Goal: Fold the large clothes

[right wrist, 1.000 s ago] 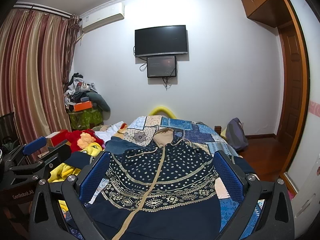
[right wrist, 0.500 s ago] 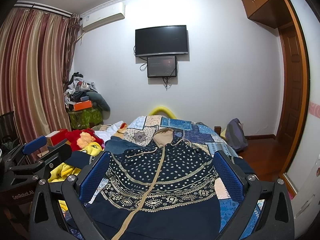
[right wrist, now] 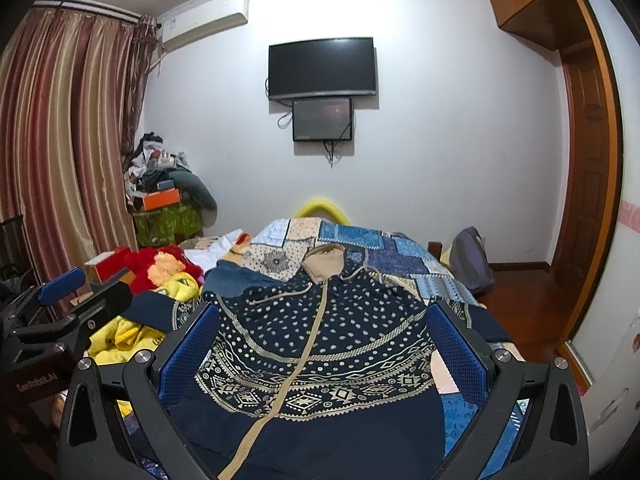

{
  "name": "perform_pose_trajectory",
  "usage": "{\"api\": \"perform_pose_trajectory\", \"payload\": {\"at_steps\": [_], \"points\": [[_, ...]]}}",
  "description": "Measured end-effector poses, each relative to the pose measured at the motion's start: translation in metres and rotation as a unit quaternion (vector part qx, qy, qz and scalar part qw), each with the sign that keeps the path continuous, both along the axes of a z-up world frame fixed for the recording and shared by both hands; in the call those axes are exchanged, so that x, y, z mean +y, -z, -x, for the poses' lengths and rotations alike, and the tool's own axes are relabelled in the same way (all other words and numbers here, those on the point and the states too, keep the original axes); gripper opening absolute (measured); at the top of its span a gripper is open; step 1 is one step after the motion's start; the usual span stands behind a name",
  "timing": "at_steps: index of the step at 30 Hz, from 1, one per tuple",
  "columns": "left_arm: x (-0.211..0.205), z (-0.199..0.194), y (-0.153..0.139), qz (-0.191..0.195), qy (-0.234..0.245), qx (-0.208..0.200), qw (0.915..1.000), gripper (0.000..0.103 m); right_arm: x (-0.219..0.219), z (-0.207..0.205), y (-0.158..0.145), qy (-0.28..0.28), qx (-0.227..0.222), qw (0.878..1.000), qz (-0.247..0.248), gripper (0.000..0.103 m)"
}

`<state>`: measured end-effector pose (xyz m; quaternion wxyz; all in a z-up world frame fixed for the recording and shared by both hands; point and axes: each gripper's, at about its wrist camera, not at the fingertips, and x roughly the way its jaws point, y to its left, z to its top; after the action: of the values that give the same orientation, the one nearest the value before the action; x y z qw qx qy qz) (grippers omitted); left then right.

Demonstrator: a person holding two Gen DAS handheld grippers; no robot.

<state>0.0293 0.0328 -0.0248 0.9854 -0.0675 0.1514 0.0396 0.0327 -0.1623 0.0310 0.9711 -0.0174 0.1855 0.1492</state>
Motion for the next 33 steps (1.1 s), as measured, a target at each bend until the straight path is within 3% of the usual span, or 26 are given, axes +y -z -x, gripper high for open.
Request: {"api": "perform_pose_trajectory", "payload": {"at_steps": [8,14,23,25,30,33], "points": [[0.045,-0.053,0.033,-0.020,-0.068,0.049,0.9963,0.103,0.028,-0.062,0.033,-0.016,0.050,0.998,0.022,0.103],[0.107,-0.096,0.076,0.015,-0.100,0.096,0.9902,0.103,0.050,-0.129,0.066,-0.032,0.080,0.995,0.046,0.103],[0.211,-0.156,0.166,0.089,-0.132,0.211,0.9645,0.103,0.073,-0.240,0.145,-0.059,0.167,0.977,0.120,0.103],[0.234,-0.167,0.186,0.122,-0.128,0.236,0.9554,0.102,0.077,-0.261,0.160,-0.068,0.185,0.972,0.128,0.103],[0.278,-0.186,0.223,0.209,-0.122,0.261,0.9344,0.084,0.081,-0.296,0.186,-0.083,0.226,0.963,0.122,0.103],[0.292,-0.195,0.233,0.221,-0.135,0.265,0.9287,0.072,0.083,-0.312,0.198,-0.086,0.255,0.957,0.109,0.103]]}}
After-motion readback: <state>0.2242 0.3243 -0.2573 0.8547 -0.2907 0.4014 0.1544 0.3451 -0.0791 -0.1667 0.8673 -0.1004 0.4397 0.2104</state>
